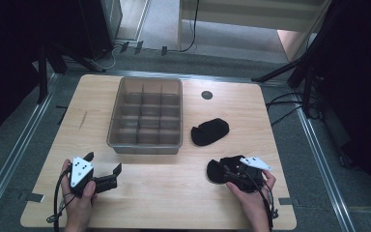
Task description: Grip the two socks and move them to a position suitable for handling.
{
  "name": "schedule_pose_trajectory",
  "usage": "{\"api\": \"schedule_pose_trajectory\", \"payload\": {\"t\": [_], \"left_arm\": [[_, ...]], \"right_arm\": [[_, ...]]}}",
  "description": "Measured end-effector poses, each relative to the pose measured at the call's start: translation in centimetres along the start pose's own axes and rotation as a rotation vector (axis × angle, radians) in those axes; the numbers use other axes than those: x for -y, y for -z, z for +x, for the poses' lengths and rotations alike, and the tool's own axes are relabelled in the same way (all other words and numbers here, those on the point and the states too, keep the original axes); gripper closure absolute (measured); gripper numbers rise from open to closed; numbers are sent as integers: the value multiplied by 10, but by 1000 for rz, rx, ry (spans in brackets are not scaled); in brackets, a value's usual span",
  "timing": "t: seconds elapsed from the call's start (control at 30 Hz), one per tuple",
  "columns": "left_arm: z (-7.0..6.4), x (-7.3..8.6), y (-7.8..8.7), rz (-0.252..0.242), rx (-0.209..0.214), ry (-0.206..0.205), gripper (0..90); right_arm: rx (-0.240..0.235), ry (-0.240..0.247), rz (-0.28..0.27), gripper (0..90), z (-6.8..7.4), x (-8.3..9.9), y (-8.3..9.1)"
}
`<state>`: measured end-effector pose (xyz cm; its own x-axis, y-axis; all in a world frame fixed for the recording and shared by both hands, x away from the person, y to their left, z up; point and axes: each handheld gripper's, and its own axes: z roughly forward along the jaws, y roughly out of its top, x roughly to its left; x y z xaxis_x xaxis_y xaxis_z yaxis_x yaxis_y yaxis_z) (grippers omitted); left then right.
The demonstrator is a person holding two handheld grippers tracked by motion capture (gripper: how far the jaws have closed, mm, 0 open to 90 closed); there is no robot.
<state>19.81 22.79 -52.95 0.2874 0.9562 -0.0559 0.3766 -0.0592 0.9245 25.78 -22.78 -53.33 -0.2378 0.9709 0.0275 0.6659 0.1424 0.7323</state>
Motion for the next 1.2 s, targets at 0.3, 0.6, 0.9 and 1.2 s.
{"api": "schedule_pose_trajectory", "payload": {"t": [0.3,0.6,0.9,1.2], "left_arm": [[0,-3,5,-5,17,11,0],[-1,-4,5,0,29,6,0],[-12,-6,5,3,122,-35,0],[-21,-8,5,13,213,-49,0]], "right_arm": [[-2,40,49,424,3,5,-6],[-80,94,-14,857,7,3,4],[-320,231,-123,856,58,-8,34],[-566,364,-106,590,112,-2,36]]}}
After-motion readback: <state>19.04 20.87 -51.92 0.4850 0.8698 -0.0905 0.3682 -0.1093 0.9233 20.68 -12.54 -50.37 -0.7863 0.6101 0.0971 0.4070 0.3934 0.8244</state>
